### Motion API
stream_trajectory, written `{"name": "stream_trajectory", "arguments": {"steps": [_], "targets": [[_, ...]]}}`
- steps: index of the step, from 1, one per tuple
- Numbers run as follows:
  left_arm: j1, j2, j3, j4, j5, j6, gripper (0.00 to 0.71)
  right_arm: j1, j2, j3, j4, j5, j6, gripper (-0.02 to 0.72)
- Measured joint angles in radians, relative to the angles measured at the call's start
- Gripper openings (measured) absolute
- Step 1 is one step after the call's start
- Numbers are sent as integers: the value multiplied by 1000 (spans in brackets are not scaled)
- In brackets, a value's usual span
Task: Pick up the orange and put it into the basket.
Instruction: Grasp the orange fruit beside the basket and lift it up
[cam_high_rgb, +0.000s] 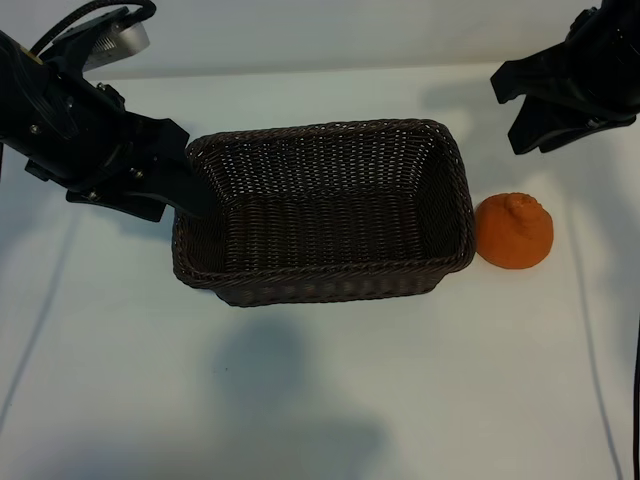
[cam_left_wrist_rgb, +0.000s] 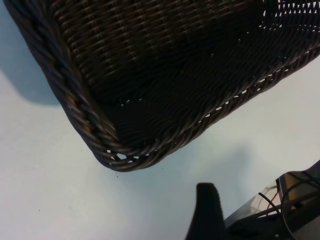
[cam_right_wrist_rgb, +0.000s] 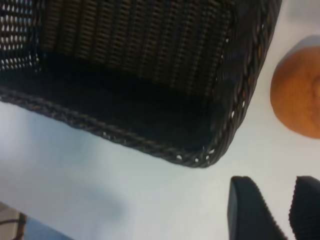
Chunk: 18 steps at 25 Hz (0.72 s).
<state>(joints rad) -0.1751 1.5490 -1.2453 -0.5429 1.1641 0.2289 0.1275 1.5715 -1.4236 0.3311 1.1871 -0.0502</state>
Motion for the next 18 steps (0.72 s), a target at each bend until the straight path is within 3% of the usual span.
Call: {"name": "stream_trajectory", "arguments": {"steps": [4,10,18], "targets": [[0,0,0,0,0,0,567,0,0,0,-8,-17,-12,245],[0,0,0,0,-1,0,567,0,0,0,-87,-24,-24,265],[0,0,0,0,-21,0,567,0,0,0,-95,-19,-42,487]]}}
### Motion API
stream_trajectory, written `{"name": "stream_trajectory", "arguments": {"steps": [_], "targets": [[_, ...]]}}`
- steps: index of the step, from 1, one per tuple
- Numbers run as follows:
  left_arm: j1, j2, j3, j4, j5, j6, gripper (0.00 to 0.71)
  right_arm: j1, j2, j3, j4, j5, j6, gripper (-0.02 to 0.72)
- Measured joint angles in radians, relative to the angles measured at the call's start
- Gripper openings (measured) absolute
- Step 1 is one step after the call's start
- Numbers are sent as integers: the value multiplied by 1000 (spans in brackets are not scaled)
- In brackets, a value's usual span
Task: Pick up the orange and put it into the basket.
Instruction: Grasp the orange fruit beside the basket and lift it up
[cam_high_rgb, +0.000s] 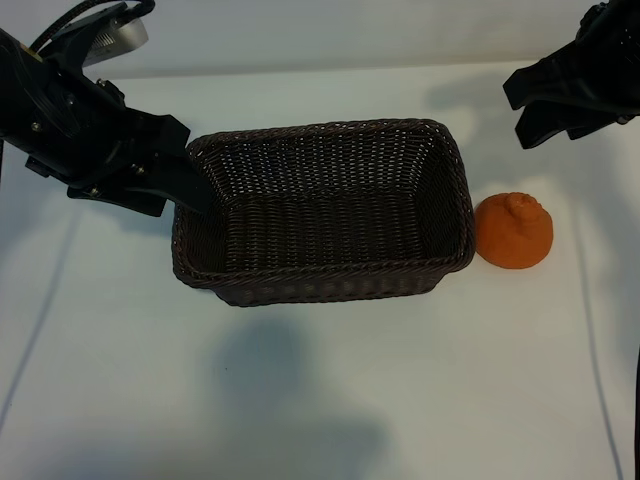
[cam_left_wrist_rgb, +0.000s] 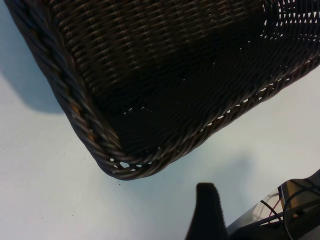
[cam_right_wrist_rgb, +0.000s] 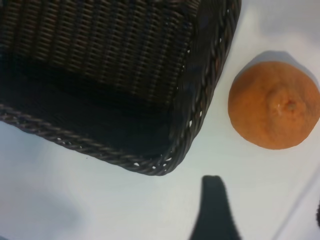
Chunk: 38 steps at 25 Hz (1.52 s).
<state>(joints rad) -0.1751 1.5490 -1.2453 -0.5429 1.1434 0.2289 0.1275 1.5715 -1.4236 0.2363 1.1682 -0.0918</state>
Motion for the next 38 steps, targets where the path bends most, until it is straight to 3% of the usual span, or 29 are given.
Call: {"name": "stream_trajectory", "arguments": {"steps": [3,10,20,38], "targets": [[0,0,0,0,0,0,567,0,0,0,0,9,0,542],[0,0,0,0,0,2,567,0,0,0,-16,5,0,557],[0,0,0,0,0,1,567,0,0,0,-136,2,42,557],[0,0,0,0,0,1,567,0,113,0,-140,-2,54,558]]}}
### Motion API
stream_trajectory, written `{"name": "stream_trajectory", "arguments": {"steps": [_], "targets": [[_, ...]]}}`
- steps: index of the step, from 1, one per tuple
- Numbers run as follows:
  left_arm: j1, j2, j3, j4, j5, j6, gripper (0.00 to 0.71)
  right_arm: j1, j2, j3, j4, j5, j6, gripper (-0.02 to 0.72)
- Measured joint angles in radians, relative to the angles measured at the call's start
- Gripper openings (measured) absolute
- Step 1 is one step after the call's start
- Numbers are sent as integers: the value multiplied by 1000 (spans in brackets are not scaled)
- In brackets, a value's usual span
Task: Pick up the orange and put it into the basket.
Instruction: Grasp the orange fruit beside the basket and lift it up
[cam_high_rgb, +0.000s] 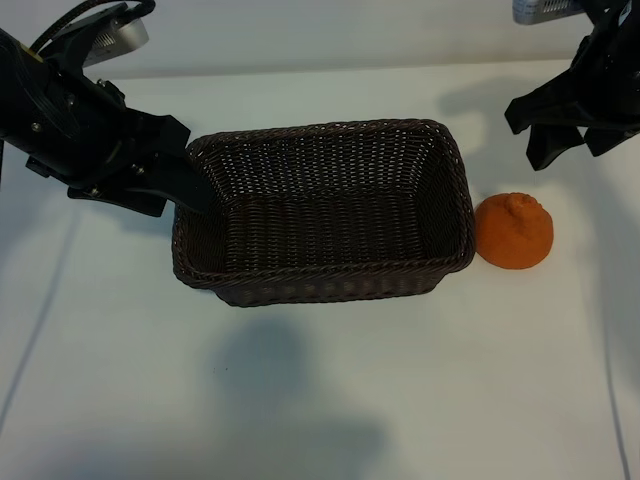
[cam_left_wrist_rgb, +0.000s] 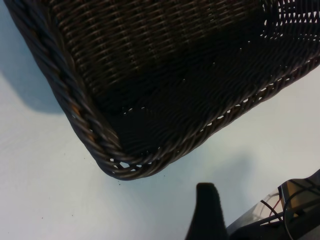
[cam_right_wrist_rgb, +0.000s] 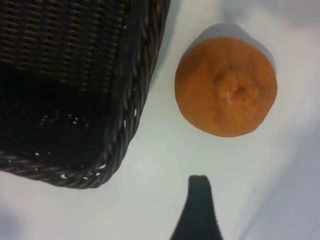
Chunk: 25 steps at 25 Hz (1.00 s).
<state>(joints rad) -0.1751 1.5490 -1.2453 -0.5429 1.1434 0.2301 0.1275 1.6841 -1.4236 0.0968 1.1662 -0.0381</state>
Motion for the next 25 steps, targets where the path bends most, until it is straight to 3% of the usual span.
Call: {"name": "stream_trajectory", "arguments": {"steps": [13,25], "targets": [[0,0,0,0,0,-2,567,0,55,0,-41,-30,24,558],[0,0,0,0,0,-2,567,0,121,0,-42,-47,26,558]]}}
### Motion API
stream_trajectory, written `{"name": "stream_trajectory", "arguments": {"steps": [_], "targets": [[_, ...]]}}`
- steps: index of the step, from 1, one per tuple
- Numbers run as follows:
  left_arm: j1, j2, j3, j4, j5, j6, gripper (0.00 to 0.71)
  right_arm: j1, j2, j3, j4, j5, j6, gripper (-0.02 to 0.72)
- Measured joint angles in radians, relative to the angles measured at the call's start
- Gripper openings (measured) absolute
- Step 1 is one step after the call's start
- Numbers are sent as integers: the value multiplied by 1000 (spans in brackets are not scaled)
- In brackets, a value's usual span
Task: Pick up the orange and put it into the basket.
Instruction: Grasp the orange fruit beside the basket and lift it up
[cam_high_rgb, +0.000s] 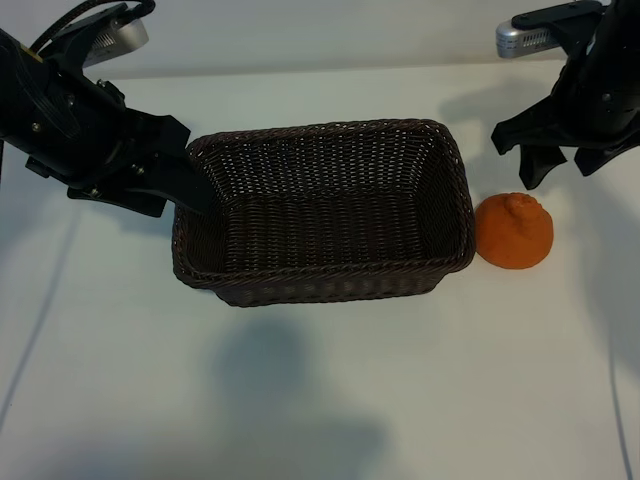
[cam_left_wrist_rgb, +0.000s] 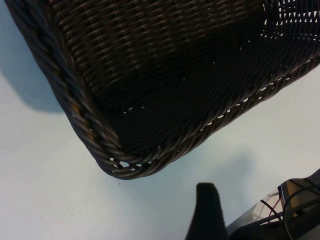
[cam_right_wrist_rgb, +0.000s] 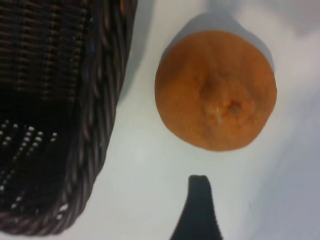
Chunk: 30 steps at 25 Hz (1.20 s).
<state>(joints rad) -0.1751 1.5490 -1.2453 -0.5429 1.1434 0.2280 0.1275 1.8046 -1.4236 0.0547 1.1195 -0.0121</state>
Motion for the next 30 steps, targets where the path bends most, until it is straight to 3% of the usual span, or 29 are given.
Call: {"name": "stream_trajectory", "arguments": {"steps": [15,30], "targets": [[0,0,0,0,0,0,567,0,90,11,-3,-19,0,538],[0,0,0,1,0,3,567,0,94,17,0,-87,2,529]]}}
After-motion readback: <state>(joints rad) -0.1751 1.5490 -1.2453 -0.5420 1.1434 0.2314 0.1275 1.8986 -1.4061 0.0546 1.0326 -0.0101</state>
